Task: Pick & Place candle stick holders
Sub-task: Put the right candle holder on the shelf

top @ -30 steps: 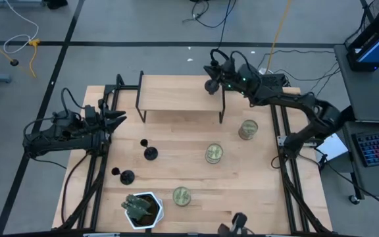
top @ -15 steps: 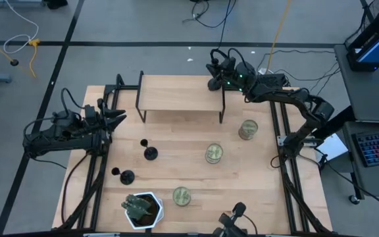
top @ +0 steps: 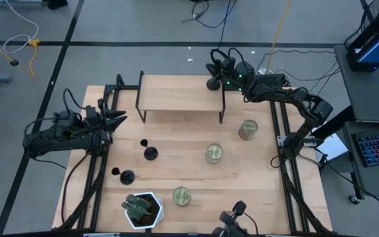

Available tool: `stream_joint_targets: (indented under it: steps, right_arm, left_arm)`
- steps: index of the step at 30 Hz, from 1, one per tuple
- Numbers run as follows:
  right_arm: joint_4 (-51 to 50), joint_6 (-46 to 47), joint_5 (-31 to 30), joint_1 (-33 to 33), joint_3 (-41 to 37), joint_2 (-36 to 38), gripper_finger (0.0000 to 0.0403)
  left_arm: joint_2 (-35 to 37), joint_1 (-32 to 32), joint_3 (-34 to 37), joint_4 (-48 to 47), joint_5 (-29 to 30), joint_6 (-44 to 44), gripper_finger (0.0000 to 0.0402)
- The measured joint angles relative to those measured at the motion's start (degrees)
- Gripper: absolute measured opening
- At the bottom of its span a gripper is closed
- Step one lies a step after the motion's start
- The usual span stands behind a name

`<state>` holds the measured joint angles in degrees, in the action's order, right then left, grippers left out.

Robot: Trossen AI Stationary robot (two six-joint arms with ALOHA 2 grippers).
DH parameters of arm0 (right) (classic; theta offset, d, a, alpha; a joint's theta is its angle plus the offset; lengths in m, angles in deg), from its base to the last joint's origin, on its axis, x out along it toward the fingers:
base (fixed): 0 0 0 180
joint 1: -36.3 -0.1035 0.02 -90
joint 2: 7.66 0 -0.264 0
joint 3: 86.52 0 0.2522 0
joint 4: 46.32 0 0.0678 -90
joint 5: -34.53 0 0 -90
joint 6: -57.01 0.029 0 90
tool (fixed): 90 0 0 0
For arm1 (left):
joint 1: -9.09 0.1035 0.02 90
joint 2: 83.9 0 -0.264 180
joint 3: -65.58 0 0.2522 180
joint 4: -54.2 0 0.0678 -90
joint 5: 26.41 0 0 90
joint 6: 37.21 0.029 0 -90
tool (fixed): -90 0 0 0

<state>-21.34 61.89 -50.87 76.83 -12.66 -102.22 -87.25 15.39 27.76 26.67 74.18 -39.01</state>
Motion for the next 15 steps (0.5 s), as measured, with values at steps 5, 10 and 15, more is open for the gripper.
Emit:
stream_joint_targets:
  steps: [5, 10, 15]
  right_arm:
    - [-0.99, -1.30, 0.13, -0.12, 0.00, 0.02, 0.0070]
    - [-4.34, -2.99, 0.15, -0.15, -0.04, 1.23, 0.0119]
    - [-11.54, -3.21, 0.13, -0.40, -0.04, 5.93, 0.0163]
  left_arm:
    - [0.00, 0.00, 0.00, -2.56, 0.00, -0.02, 0.0104]
    - [0.00, 0.00, 0.00, -3.99, -0.51, -0.19, 0.0105]
    - [-0.99, 0.00, 0.00, -5.11, -3.09, -0.20, 0.0138]
